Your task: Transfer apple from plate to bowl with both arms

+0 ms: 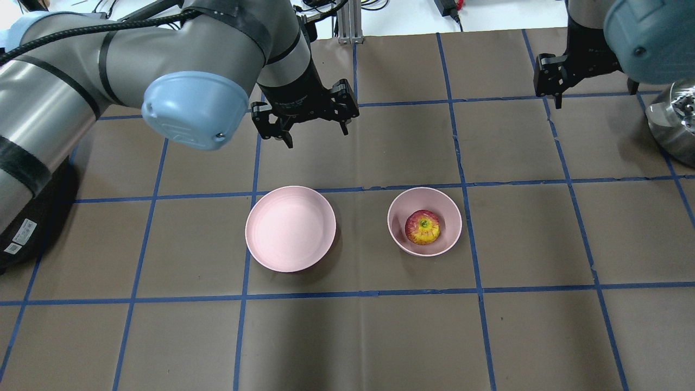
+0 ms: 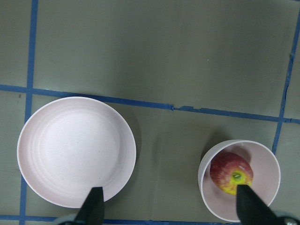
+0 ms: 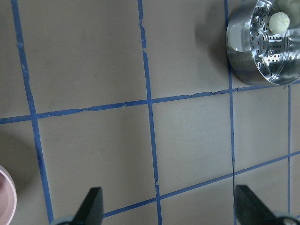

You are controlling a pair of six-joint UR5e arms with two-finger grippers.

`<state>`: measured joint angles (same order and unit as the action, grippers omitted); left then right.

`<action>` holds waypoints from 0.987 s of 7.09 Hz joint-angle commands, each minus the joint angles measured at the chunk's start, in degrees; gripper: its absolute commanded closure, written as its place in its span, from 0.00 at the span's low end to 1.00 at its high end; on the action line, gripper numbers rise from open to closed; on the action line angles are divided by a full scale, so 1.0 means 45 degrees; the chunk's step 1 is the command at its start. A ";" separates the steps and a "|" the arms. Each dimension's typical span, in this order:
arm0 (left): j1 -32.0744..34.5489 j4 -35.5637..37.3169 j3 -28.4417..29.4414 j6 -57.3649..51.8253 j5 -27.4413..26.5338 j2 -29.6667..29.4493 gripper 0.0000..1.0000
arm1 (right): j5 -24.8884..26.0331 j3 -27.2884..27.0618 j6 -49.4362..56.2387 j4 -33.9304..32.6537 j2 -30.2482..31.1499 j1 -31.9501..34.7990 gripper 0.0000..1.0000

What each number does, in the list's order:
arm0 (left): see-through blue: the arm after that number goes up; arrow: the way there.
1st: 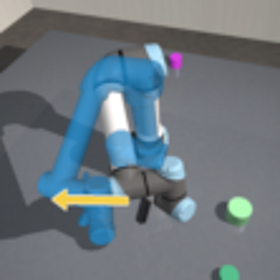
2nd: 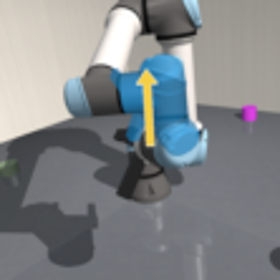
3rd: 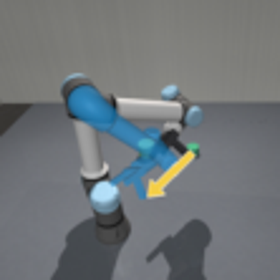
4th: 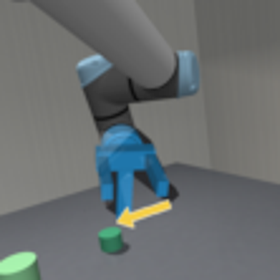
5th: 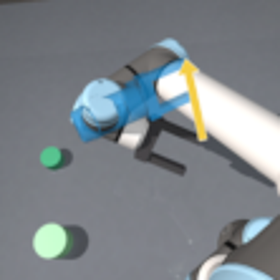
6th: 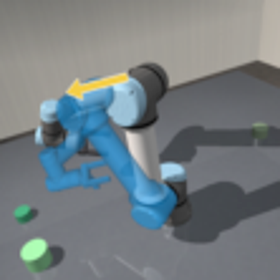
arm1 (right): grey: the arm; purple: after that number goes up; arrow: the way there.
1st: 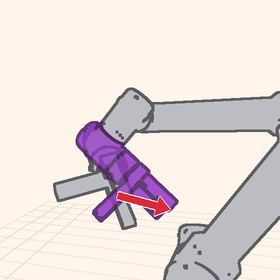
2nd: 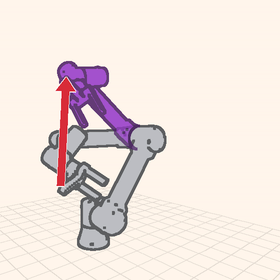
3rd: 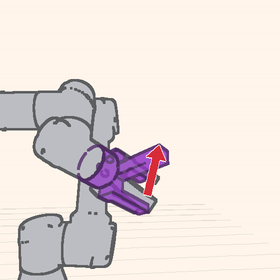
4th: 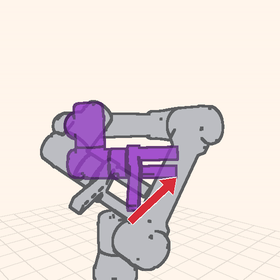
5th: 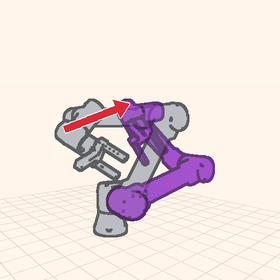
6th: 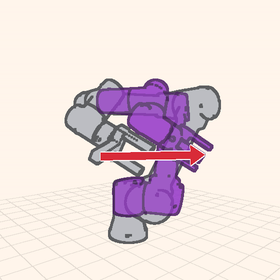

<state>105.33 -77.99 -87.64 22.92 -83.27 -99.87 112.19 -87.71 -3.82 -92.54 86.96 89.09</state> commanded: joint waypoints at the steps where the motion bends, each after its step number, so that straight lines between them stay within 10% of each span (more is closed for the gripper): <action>1: -0.0650 -0.0362 -0.0037 -0.1161 0.0009 0.0434 0.00 | -0.1347 0.0000 -0.0688 -0.0138 0.0089 0.0027 0.01; 7: -0.2527 -0.3097 -0.0409 -0.4682 -0.0753 0.2096 0.00 | -0.4967 -0.0175 -0.0987 -0.0957 0.0109 0.0125 0.01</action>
<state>94.89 -90.32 -89.62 2.89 -86.44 -91.01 91.49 -88.25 -8.18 -96.25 87.45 89.62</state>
